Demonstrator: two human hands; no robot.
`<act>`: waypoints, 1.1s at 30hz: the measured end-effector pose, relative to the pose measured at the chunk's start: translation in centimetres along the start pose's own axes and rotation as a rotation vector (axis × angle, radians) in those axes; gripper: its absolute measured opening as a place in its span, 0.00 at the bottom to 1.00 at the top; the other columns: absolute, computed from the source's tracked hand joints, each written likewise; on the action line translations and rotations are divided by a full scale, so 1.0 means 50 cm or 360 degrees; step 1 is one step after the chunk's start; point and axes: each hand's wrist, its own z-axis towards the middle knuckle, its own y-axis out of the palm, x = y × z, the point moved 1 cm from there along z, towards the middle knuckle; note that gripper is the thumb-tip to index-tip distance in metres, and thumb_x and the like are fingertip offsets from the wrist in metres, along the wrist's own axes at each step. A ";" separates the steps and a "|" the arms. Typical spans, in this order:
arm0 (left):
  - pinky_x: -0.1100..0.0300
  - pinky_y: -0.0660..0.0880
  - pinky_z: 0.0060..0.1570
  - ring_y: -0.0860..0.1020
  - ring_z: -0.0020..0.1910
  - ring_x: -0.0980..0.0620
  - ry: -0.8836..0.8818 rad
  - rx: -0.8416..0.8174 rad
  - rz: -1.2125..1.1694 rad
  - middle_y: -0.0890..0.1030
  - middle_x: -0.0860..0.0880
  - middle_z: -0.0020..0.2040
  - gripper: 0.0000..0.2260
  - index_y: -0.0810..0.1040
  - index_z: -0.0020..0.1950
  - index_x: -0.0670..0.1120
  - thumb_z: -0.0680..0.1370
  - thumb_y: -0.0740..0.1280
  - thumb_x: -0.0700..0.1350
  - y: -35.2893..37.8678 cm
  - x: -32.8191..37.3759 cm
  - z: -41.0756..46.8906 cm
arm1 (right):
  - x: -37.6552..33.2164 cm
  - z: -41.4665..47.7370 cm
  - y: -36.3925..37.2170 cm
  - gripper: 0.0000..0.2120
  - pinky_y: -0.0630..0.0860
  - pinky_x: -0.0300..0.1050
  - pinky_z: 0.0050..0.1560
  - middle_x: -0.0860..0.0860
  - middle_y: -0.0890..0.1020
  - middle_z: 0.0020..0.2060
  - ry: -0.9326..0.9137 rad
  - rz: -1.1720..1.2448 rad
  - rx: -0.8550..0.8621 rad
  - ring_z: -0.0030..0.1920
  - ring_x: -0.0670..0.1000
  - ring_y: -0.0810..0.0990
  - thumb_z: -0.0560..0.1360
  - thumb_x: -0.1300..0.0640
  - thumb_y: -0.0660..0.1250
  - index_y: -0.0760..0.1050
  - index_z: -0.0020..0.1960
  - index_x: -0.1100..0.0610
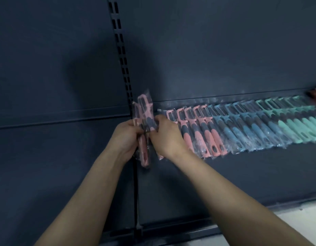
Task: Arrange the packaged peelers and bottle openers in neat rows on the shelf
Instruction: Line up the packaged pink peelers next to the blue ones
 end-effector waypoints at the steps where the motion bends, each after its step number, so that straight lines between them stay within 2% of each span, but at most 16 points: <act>1: 0.57 0.79 0.39 0.80 0.36 0.47 0.0001 0.0025 0.0078 0.82 0.40 0.39 0.15 0.79 0.44 0.36 0.72 0.55 0.24 -0.007 0.000 0.004 | -0.001 -0.002 0.002 0.13 0.74 0.44 0.44 0.59 0.80 0.51 0.0030 0.0005 0.0024 0.51 0.60 0.78 0.75 0.61 0.60 0.69 0.59 0.60; 4: 0.55 0.77 0.39 0.78 0.33 0.48 -0.0030 0.0029 0.0136 0.79 0.40 0.36 0.14 0.78 0.42 0.36 0.72 0.55 0.24 -0.025 -0.001 0.012 | -0.002 -0.008 0.003 0.19 0.71 0.42 0.39 0.59 0.79 0.51 0.0111 0.0048 0.0055 0.48 0.60 0.78 0.74 0.65 0.59 0.65 0.64 0.58; 8: 0.58 0.80 0.36 0.79 0.33 0.49 -0.0061 0.0042 -0.0010 0.79 0.40 0.39 0.10 0.76 0.48 0.35 0.75 0.57 0.26 -0.045 0.001 0.014 | -0.002 -0.010 0.007 0.22 0.69 0.42 0.42 0.60 0.78 0.52 0.0201 -0.0025 0.0157 0.47 0.59 0.76 0.73 0.67 0.58 0.64 0.66 0.58; 11: 0.59 0.80 0.38 0.79 0.37 0.49 -0.0051 0.0005 -0.0061 0.80 0.40 0.41 0.10 0.77 0.47 0.37 0.74 0.59 0.27 -0.054 0.002 0.011 | -0.006 -0.018 0.009 0.19 0.73 0.47 0.45 0.63 0.79 0.51 0.0204 -0.0169 0.0264 0.49 0.63 0.77 0.74 0.67 0.58 0.65 0.65 0.62; 15: 0.56 0.79 0.44 0.79 0.40 0.49 -0.0062 -0.0001 -0.0071 0.80 0.41 0.41 0.10 0.76 0.50 0.37 0.76 0.59 0.28 -0.055 -0.002 0.005 | -0.010 -0.033 0.029 0.14 0.68 0.46 0.43 0.63 0.78 0.51 0.0089 -0.0588 0.0320 0.51 0.62 0.76 0.73 0.65 0.60 0.69 0.58 0.63; 18: 0.54 0.78 0.45 0.78 0.38 0.48 -0.0042 0.0000 -0.0035 0.79 0.41 0.40 0.09 0.76 0.46 0.37 0.75 0.59 0.27 -0.057 -0.005 -0.002 | -0.008 -0.044 0.056 0.15 0.69 0.48 0.50 0.61 0.76 0.53 0.0008 -0.0807 0.0279 0.53 0.60 0.74 0.73 0.65 0.59 0.70 0.59 0.62; 22: 0.56 0.78 0.39 0.77 0.35 0.48 -0.0017 0.0015 -0.0002 0.79 0.40 0.39 0.08 0.75 0.45 0.36 0.75 0.59 0.27 -0.066 -0.005 -0.011 | 0.001 -0.046 0.071 0.15 0.70 0.47 0.49 0.61 0.76 0.52 -0.0009 -0.0863 0.0240 0.53 0.59 0.75 0.75 0.62 0.58 0.73 0.60 0.59; 29: 0.61 0.79 0.31 0.79 0.29 0.51 0.0007 0.0077 0.0011 0.80 0.43 0.33 0.10 0.76 0.42 0.37 0.74 0.58 0.27 -0.074 -0.018 -0.024 | 0.003 -0.038 0.066 0.13 0.68 0.46 0.46 0.60 0.79 0.49 -0.0032 -0.0924 0.0291 0.51 0.58 0.76 0.73 0.67 0.58 0.73 0.56 0.62; 33: 0.58 0.79 0.35 0.78 0.33 0.48 0.0008 0.0103 0.0019 0.79 0.41 0.37 0.09 0.76 0.43 0.36 0.74 0.59 0.27 -0.073 -0.024 -0.023 | 0.014 -0.032 0.053 0.12 0.70 0.48 0.48 0.60 0.78 0.50 -0.0009 -0.0938 0.0341 0.52 0.59 0.76 0.74 0.65 0.59 0.74 0.56 0.61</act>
